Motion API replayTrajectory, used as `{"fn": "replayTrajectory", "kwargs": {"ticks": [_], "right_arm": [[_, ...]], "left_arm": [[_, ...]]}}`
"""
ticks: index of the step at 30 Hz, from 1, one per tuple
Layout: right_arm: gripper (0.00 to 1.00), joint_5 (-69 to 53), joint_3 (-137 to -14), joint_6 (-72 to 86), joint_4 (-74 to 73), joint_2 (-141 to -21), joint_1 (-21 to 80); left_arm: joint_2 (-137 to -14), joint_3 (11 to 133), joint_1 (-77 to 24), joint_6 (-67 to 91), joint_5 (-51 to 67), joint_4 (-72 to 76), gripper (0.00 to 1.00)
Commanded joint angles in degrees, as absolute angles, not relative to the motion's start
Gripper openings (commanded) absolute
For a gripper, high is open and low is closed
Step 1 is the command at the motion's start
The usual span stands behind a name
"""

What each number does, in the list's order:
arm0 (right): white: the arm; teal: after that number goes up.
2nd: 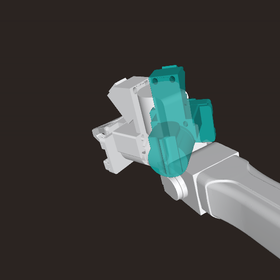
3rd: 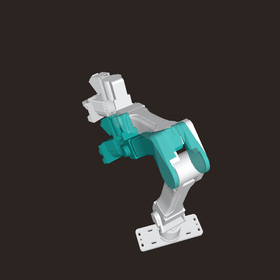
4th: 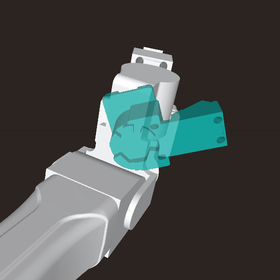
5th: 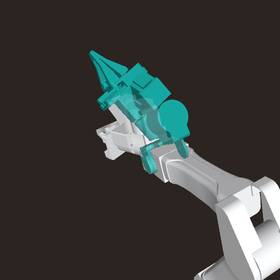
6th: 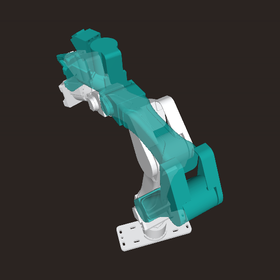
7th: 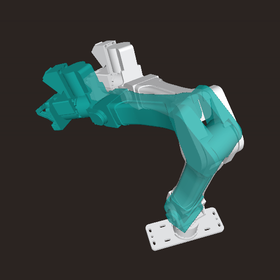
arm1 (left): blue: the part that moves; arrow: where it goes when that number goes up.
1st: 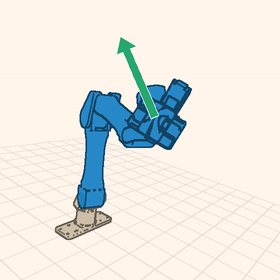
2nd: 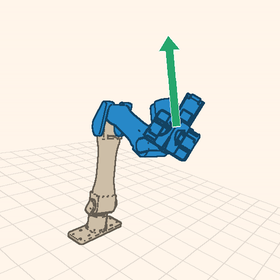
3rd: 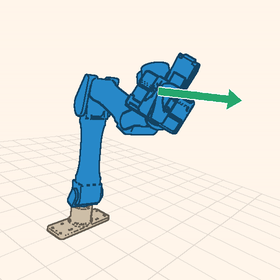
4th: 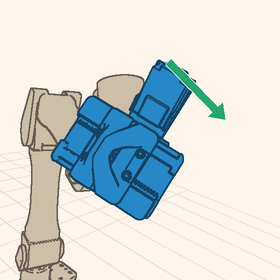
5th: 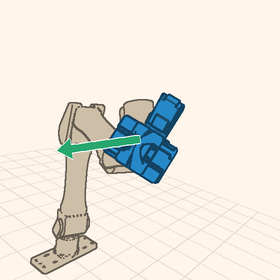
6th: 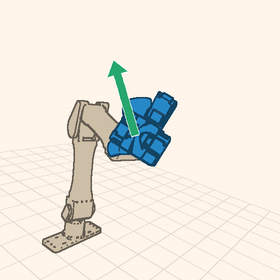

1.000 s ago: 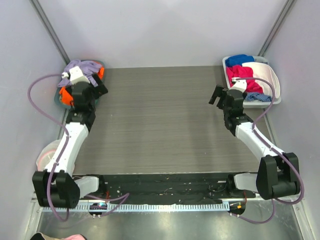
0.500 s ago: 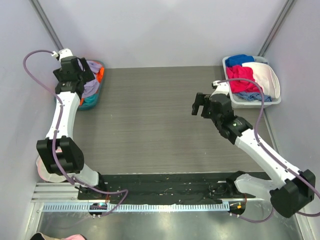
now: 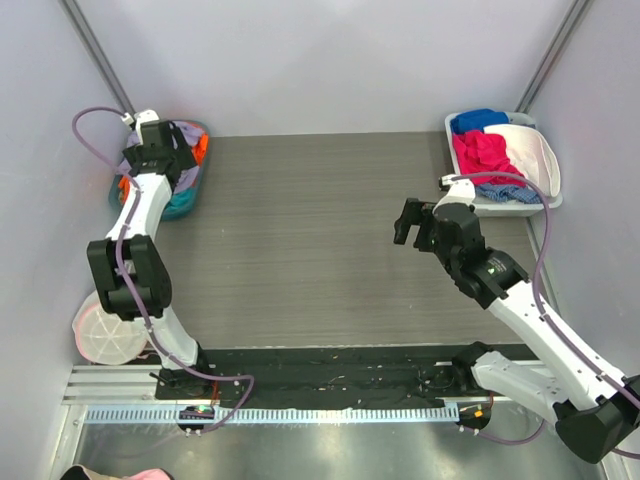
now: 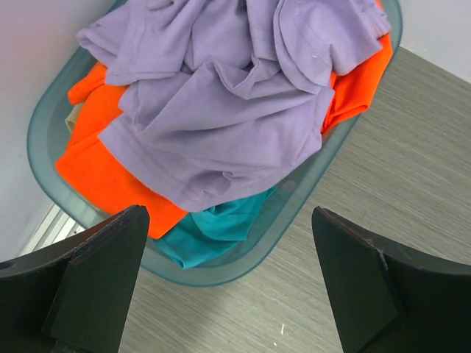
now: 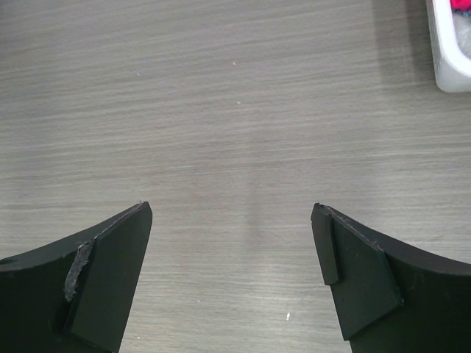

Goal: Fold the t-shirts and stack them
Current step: Grab the tshirt from the pile

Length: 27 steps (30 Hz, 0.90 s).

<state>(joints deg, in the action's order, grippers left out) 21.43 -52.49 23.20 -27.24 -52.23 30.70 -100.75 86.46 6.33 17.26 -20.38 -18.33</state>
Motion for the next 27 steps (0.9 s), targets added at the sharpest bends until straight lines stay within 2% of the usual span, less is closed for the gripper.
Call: {"fn": "replayTrajectory", "kwargs": {"ticks": [1,22,24,25,26,27], "right_arm": [[1.0,21.1,-51.68,24.08,-27.42,-52.91,31.02],[1.0,19.95,-50.54,23.29,-26.63,-55.81,31.03],[1.0,19.86,-50.36,23.38,-26.37,-56.51,31.11],[1.0,19.69,-50.27,23.38,-26.19,-56.69,31.03],[1.0,19.77,-50.19,23.64,-26.1,-56.78,31.03],[0.99,19.86,-50.19,23.73,-26.1,-56.78,31.11]], "left_arm": [[-104.05,90.95,6.77,15.56,-22.32,-13.88,0.98],[-121.72,103.35,11.07,16.96,-17.67,-14.94,0.99],[-123.04,104.67,11.07,16.88,-16.71,-15.03,0.76],[-124.0,105.11,11.07,16.88,-16.0,-15.12,0.61],[-124.45,105.47,11.07,17.22,-16.17,-15.38,0.22],[-124.54,105.73,11.07,18.18,-16.43,-15.47,0.12]]}}
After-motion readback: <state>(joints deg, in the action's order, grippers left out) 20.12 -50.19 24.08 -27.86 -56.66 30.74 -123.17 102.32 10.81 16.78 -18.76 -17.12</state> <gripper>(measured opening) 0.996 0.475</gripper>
